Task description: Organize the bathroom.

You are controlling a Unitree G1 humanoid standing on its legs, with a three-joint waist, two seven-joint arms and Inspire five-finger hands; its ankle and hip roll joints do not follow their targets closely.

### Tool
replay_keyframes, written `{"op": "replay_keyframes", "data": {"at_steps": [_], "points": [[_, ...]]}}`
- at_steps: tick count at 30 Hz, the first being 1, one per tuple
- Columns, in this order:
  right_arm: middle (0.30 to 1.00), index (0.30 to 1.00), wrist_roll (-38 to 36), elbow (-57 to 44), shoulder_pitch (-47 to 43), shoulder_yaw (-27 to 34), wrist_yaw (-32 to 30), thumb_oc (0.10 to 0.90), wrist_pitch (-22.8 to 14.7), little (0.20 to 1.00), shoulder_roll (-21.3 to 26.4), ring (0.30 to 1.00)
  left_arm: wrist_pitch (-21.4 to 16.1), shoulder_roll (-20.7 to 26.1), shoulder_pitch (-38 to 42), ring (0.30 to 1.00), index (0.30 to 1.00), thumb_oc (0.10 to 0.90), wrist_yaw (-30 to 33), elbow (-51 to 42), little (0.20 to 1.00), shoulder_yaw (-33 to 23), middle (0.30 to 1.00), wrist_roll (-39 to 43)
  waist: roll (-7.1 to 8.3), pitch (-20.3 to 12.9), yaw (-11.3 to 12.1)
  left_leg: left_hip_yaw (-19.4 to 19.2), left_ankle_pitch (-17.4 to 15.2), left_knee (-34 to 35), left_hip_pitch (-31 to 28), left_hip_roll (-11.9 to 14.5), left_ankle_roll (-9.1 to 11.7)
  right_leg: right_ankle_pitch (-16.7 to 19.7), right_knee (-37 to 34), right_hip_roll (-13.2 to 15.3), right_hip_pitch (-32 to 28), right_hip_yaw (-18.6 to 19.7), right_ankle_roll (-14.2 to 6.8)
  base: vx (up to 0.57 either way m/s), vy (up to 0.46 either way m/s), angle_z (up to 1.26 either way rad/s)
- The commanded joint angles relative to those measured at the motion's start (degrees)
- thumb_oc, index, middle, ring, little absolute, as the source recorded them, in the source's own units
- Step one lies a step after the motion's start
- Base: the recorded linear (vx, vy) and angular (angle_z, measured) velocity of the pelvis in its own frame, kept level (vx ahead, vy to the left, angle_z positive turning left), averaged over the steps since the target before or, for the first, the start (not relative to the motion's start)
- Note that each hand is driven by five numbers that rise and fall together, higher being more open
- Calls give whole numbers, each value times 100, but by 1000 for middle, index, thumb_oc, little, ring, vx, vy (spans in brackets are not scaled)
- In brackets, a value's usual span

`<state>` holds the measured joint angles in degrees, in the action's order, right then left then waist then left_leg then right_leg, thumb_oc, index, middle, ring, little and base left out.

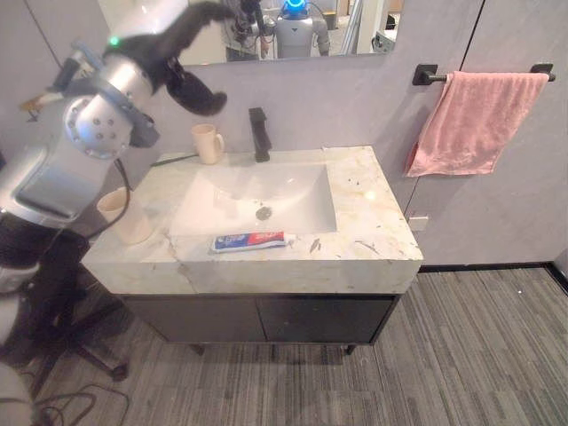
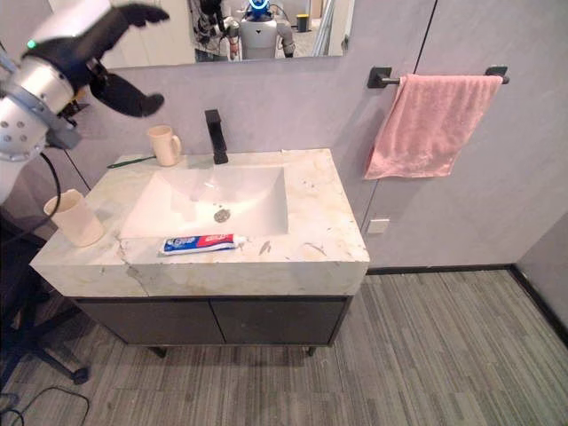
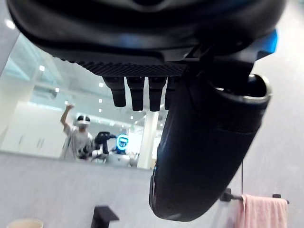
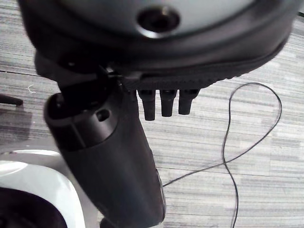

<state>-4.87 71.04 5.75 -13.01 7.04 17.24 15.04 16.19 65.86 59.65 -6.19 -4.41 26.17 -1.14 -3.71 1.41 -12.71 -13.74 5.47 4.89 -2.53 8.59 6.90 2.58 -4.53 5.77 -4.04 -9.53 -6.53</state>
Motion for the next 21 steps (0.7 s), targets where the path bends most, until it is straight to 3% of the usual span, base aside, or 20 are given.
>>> {"op": "replay_keyframes", "data": {"at_steps": [1,4,7,16,21], "points": [[900,900,-91,69,-21,-74,6,800,277,900,208,900,-721,732,-11,900,900,800,-183,553,900,-699,900,521,168,6,88,529,-220,-358,101,-84,-198,-193,522,-61,61,175,-345,0,0,0],[900,900,-178,111,-38,-51,-13,800,248,900,189,900,-1132,673,-671,900,900,800,-582,560,900,-1084,900,957,136,46,155,563,-215,-385,134,-104,-210,-168,516,-54,74,164,-335,-38,22,0],[900,900,-235,143,-67,-46,-16,800,264,900,195,900,-1283,579,-1144,900,900,800,-626,437,900,-1349,900,1083,98,54,181,584,-208,-350,120,-112,-219,-145,484,-48,80,162,-335,-10,6,0],[900,900,-101,266,-85,-19,-5,800,327,900,210,900,-1020,215,-2191,900,900,800,-879,238,900,-1866,900,987,9,56,204,636,-172,-333,146,-120,-229,-93,445,-26,91,184,-346,0,0,0],[900,900,-86,285,-111,-12,-7,800,374,900,253,900,-1109,61,-2568,900,900,800,-785,409,900,-1971,900,687,-4,61,215,635,-183,-344,163,-130,-246,-101,444,-27,95,204,-330,0,0,0]]}}
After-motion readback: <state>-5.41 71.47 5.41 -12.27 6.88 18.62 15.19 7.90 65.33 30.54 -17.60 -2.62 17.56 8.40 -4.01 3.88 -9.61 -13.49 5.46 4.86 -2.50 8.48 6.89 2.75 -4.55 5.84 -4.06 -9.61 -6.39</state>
